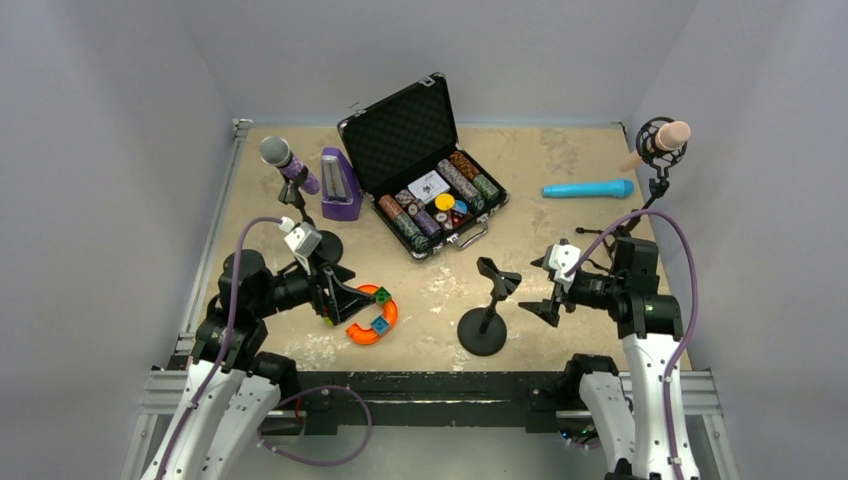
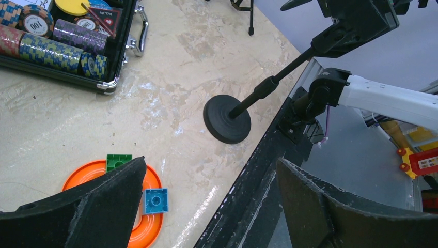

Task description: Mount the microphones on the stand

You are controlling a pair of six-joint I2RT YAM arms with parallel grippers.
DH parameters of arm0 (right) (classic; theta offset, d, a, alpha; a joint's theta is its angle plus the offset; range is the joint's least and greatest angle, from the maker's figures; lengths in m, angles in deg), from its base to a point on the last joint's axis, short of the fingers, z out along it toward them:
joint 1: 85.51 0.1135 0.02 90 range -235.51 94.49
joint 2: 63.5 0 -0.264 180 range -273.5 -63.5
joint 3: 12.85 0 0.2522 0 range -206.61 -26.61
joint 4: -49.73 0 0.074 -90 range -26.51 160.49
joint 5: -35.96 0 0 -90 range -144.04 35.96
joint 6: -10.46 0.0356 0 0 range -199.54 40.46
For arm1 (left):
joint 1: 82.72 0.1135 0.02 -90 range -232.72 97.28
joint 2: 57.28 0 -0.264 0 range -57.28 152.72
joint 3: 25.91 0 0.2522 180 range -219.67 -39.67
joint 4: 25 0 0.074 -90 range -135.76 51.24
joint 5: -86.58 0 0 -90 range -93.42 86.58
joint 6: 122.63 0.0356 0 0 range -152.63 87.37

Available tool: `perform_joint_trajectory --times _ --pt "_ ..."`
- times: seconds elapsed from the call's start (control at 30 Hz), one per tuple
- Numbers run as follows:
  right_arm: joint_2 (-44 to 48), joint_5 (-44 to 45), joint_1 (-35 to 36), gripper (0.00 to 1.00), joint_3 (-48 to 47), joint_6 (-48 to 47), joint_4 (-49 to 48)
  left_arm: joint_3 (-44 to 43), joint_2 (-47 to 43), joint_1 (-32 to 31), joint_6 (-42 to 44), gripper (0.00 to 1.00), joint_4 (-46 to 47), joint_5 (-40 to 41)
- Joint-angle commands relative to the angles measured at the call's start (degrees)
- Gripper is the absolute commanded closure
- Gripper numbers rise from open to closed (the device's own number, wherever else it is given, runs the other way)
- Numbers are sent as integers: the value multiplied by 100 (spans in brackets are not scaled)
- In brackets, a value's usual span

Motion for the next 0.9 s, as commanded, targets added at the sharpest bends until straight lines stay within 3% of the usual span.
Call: perform_joint_trajectory --times 0.0,0.87 --pt "-188 -408 -141 14 -5 -104 -129 47 -9 -19 60 1 239 -119" --pt "-317 -120 -215 15 21 351 -477 209 105 -75 -478 1 613 -125"
